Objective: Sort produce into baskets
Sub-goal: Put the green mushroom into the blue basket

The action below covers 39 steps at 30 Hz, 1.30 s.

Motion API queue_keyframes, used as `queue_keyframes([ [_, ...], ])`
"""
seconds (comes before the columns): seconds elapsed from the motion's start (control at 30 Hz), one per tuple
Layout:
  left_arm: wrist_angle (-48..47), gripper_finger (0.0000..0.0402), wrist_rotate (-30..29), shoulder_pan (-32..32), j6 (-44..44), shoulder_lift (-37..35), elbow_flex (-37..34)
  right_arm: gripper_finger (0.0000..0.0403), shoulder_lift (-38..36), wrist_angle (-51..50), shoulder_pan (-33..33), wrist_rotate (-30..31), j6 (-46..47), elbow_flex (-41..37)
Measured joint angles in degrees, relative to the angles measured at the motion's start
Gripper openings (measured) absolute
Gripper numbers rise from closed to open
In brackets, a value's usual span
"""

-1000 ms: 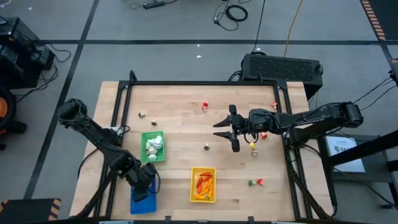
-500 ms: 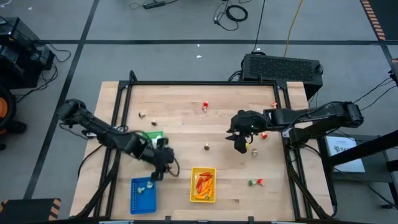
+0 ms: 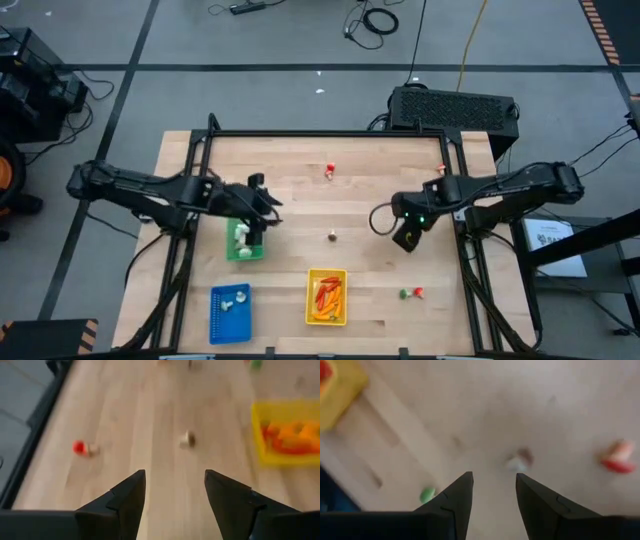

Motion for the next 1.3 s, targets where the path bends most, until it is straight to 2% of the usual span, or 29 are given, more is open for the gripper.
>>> queue_keyframes([
  [0.1, 5.37, 0.0212, 1.74, 0.08, 0.00, -2.15, -0.01, 0.0141, 0.00, 2.16, 2.70, -3.48, 1.12, -2.06],
  [0.27, 15.97, 0.0212, 3.43, -1.46, 3.24, -2.79, -2.30, 0.0141, 0.05, 9.62, 9.78, -5.16, 2.52, -3.23],
  [0.37, 19.31, 0.0212, 3.35, -1.34, 5.80, -2.06, -2.99, 0.0141, 0.53, 15.34, 14.97, -5.11, 0.66, -3.23],
  [0.53, 21.30, 0.0212, 3.34, -0.87, 7.87, -1.87, -3.02, 0.0142, 0.77, 19.05, 21.20, -5.71, -1.74, -3.24],
  [0.73, 17.17, 0.0212, 4.84, -2.57, 0.11, -3.16, -3.02, 0.0148, 0.75, 19.62, 24.23, -8.19, 0.14, -3.27],
  [0.97, 18.66, 0.0212, 5.00, -5.52, -2.32, -3.04, -3.02, 0.0198, 2.46, 18.37, 25.62, -7.66, -6.65, -3.25],
  [1.07, 18.73, 0.0212, 4.95, -7.36, -3.93, -3.05, -3.02, 0.0217, 5.21, 17.17, 26.15, -6.60, -14.44, -3.23],
  [1.13, 18.87, 0.0212, 4.65, -8.79, -4.45, -2.75, -3.02, 0.0224, 8.04, 16.45, 26.67, -3.03, -17.38, -3.23],
  [1.23, 19.20, 0.0212, 4.04, -11.20, -6.53, -2.61, -3.02, 0.0228, 12.60, 18.15, 27.61, 0.40, -16.67, -3.23],
  [1.3, 20.85, 0.0212, 2.62, -12.55, -8.37, -2.61, -2.98, 0.0228, 15.29, 18.89, 28.40, -1.60, -15.94, -3.23],
])
